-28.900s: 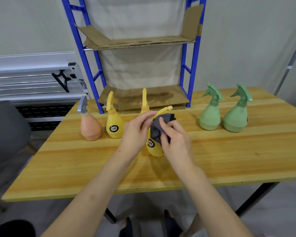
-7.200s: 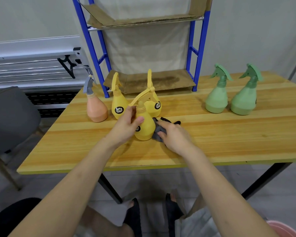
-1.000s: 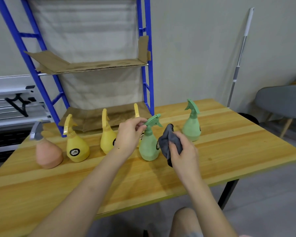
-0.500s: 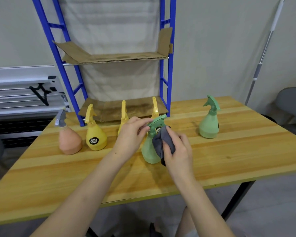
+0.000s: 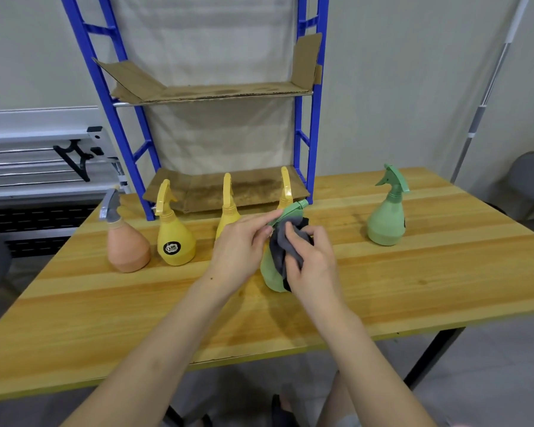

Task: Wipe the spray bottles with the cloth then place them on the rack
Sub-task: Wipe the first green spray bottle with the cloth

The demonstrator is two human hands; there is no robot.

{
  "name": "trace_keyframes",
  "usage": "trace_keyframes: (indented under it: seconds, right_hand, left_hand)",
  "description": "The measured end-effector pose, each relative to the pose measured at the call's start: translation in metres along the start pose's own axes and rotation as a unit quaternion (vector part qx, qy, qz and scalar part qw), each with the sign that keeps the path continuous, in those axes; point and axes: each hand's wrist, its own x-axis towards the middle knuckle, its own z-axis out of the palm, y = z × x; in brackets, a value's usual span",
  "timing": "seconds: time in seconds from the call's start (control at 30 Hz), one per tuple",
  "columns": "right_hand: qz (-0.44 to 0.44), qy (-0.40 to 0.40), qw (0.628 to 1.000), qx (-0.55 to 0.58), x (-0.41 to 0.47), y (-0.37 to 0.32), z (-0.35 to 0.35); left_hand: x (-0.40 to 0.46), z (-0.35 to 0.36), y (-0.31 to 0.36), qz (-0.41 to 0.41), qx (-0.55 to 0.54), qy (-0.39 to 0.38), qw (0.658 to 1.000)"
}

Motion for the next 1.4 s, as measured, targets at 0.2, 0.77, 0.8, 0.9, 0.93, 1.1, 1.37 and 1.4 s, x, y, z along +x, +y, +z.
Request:
trace_keyframes:
  seconds: [0.2, 0.77, 0.8, 0.9, 0.93, 1.1, 1.37, 1.4]
  right_hand:
    - [0.027, -0.029, 0.999, -0.015, -0.004, 0.002, -0.015]
    - [0.029, 0.011, 0.999, -0.015, 0.001, -0.003, -0.022]
    - [0.023, 0.033, 0.999, -0.011, 0.003, -0.004, -0.022]
    - [0.016, 0.038, 0.999, -0.011, 0.010, -0.003, -0.015]
    - [0.023, 0.028, 0.999, -0.007, 0.010, -0.002, -0.012]
    - [0.064, -0.032, 0.997, -0.014, -0.002, 0.002, -0.004]
    - [0.038, 0.055, 0.998, -0.015, 0.008, -0.008, -0.031]
    - [0.032, 0.050, 0.998, -0.022, 0.013, -0.007, -0.030]
  left_hand:
    - [-0.001, 0.000, 0.006, -0.012, 0.061, 0.009, 0.998]
    - [-0.003, 0.000, 0.010, -0.011, 0.063, 0.050, 0.997]
    - [-0.003, 0.000, 0.010, -0.014, 0.057, 0.051, 0.997]
    - [-0.003, 0.000, 0.011, -0.020, 0.048, 0.058, 0.997]
    - [-0.003, 0.000, 0.012, -0.022, 0.051, 0.059, 0.997]
    - [-0.003, 0.000, 0.012, -0.026, 0.066, 0.064, 0.995]
    - [-0.005, 0.001, 0.016, -0.022, 0.093, 0.078, 0.992]
    - [-0.005, 0.002, 0.016, -0.020, 0.092, 0.077, 0.993]
